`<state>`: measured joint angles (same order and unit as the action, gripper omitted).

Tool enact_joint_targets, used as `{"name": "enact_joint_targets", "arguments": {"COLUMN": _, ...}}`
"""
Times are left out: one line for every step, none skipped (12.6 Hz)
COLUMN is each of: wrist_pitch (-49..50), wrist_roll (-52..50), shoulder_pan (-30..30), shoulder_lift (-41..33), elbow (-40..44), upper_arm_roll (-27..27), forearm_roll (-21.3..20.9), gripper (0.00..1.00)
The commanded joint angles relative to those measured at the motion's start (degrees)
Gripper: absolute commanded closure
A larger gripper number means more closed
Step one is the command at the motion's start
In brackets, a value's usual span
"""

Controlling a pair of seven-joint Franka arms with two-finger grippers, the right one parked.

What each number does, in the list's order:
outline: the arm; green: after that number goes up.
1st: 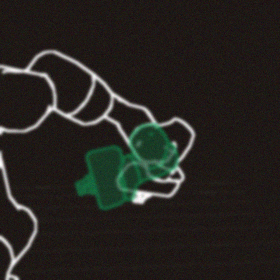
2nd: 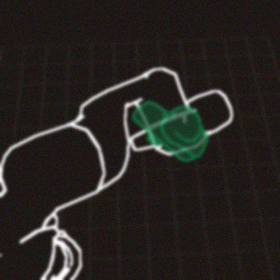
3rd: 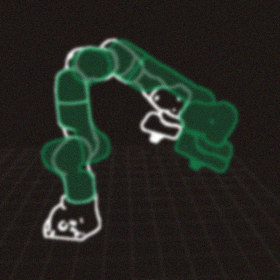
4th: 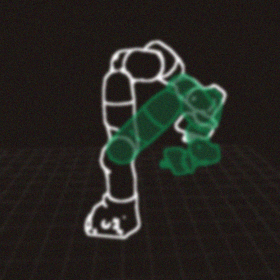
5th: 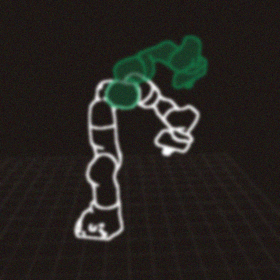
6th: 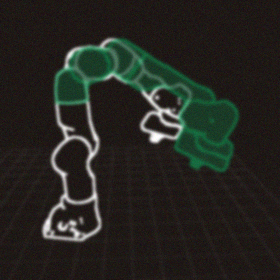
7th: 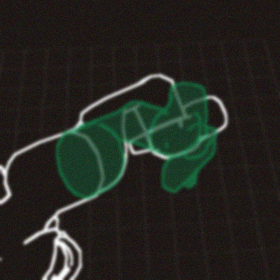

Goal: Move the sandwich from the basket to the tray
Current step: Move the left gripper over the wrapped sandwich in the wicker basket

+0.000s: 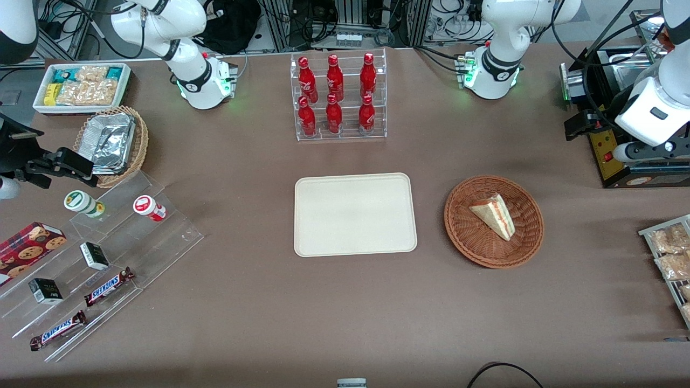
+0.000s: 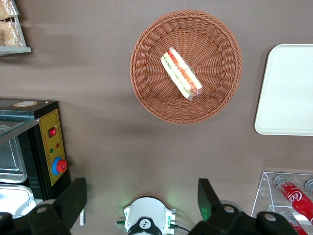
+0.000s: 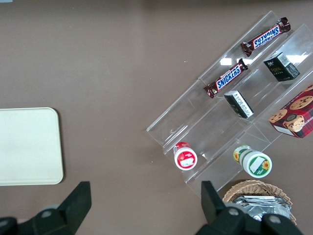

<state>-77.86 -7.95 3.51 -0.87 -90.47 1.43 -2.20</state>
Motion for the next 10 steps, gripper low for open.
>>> {"name": "enact_joint_targets", "arguments": {"wrist_pitch": -0.7, "wrist_roll": -2.2, "shoulder_pan": -0.1, "shoulder_lift": 1.0, "elbow": 0.7, "upper_arm_roll": 0.2, "forearm_roll": -0.5, "gripper": 0.00}}
{"name": "enact_joint_targets", "arguments": {"wrist_pitch": -1.1, "wrist_roll": -2.2, "shoulder_pan": 0.0, "shoulder_lift": 1.5, "elbow": 0.0, "upper_arm_roll": 0.2, "forearm_roll": -0.4, "gripper": 0.00}}
{"name": "enact_joint_targets", "arguments": {"wrist_pitch": -1.8, "wrist_roll": -2.2, "shoulder_pan": -0.1, "shoulder_lift": 2.3, "elbow": -1.0, "upper_arm_roll": 0.2, "forearm_roll": -0.4, "gripper": 0.00}}
{"name": "enact_joint_targets", "arguments": {"wrist_pitch": -3.9, "wrist_roll": -2.2, "shoulder_pan": 0.0, "shoulder_lift": 2.4, "elbow": -3.5, "upper_arm_roll": 0.2, "forearm_roll": -0.4, "gripper": 0.00}}
{"name": "enact_joint_targets", "arguments": {"wrist_pitch": -6.8, "wrist_roll": -2.2, "shoulder_pan": 0.1, "shoulder_lift": 1.9, "elbow": -6.3, "upper_arm_roll": 0.2, "forearm_roll": -0.4, "gripper": 0.00}}
{"name": "enact_joint_targets", "arguments": {"wrist_pitch": -8.7, "wrist_roll": -2.2, "shoulder_pan": 0.1, "shoulder_lift": 1.8, "elbow": -8.6, "upper_arm_roll": 0.2, "forearm_roll": -0.4, "gripper": 0.00}}
{"name": "enact_joint_targets", "arguments": {"wrist_pitch": -10.5, "wrist_roll": -2.3, "shoulder_pan": 0.1, "shoulder_lift": 1.8, "elbow": -10.8, "upper_arm_roll": 0.3, "forearm_roll": 0.0, "gripper": 0.00}}
{"name": "enact_joint_targets", "arguments": {"wrist_pitch": -14.0, "wrist_roll": -2.3, "shoulder_pan": 0.1, "shoulder_lift": 1.9, "elbow": -13.6, "upper_arm_roll": 0.3, "forearm_roll": 0.2, "gripper": 0.00}}
{"name": "enact_joint_targets", "arguments": {"wrist_pitch": -18.4, "wrist_roll": -2.4, "shoulder_pan": 0.2, "shoulder_lift": 1.8, "elbow": -17.2, "upper_arm_roll": 0.3, "forearm_roll": 0.2, "gripper": 0.00}}
{"name": "enact_joint_targets", "arguments": {"wrist_pitch": -22.7, "wrist_roll": -3.4, "shoulder_pan": 0.3, "shoulder_lift": 1.8, "elbow": -20.5, "upper_arm_roll": 0.8, "forearm_roll": 0.2, "gripper": 0.00}}
